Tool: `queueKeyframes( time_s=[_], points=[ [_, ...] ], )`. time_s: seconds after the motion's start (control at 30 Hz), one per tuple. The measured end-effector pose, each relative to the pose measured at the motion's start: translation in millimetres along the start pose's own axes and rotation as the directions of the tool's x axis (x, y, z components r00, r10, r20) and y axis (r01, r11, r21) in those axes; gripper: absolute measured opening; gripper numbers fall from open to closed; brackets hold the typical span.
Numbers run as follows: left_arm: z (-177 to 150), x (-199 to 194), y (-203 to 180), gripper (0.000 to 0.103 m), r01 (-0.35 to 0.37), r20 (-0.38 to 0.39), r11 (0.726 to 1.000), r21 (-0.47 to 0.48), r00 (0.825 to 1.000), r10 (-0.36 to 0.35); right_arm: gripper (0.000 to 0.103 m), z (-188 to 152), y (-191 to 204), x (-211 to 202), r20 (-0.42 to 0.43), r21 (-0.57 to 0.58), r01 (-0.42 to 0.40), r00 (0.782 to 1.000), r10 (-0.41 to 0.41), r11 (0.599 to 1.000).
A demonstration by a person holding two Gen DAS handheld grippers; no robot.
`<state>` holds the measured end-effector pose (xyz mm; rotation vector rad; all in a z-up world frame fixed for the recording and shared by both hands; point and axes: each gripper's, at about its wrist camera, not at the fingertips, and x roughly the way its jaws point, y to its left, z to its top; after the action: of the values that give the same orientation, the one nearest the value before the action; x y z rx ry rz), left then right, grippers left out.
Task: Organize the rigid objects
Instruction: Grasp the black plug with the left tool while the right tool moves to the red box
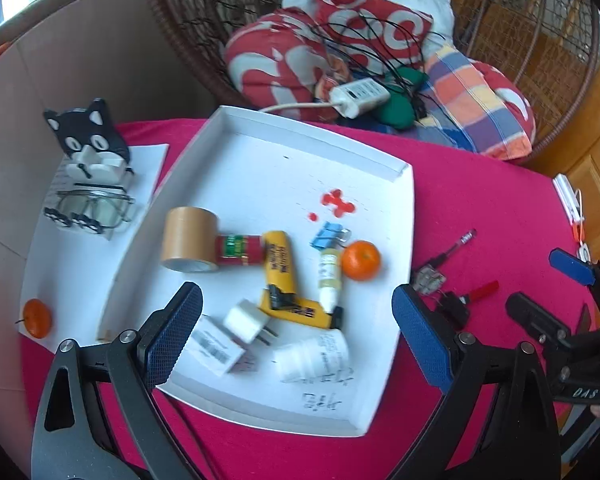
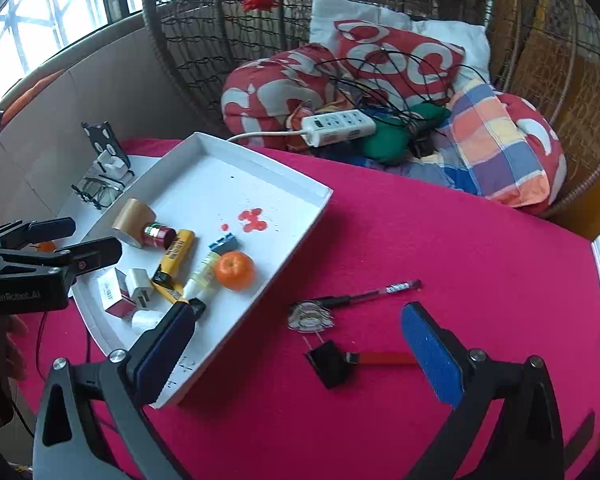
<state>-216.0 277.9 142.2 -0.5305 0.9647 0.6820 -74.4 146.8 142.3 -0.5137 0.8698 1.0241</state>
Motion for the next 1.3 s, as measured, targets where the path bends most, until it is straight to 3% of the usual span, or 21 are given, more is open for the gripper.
queueKeyframes(
  time_s=[0.33,0.6,0.93,1.03,1.23,1.3],
  points=[
    [-8,35,-80,0.096,0.106,-0.112,0.985,0.136,0.990,-0.091,0.103,-33,-76,-12,-0.050,0.138,0.082,0.996,-0.076,0.987],
    [-17,68,-137,0.096,0.175,-0.209,0.974,0.142,0.968,-0.143,0.103,-59,-131,-21,-0.088,0.214,0.124,0.990,-0.107,0.969],
    [-37,116,-167,0.094,0.045,-0.308,0.998,-0.039,0.950,-0.055,0.103,-80,-186,-26,-0.130,0.228,0.133,0.986,-0.105,0.965],
    [-38,130,-165,0.085,-0.003,-0.318,0.996,-0.085,0.948,-0.024,0.103,-85,-201,-26,-0.141,0.222,0.129,0.985,-0.099,0.966],
    [-29,136,-176,0.082,-0.069,-0.265,0.994,-0.081,0.963,0.045,0.103,-92,-224,-22,-0.168,0.207,0.122,0.982,-0.088,0.971],
    [-28,132,-182,0.047,-0.098,-0.238,0.994,-0.040,0.967,0.086,0.103,-90,-228,-20,-0.165,0.193,0.116,0.983,-0.084,0.974]
  ],
)
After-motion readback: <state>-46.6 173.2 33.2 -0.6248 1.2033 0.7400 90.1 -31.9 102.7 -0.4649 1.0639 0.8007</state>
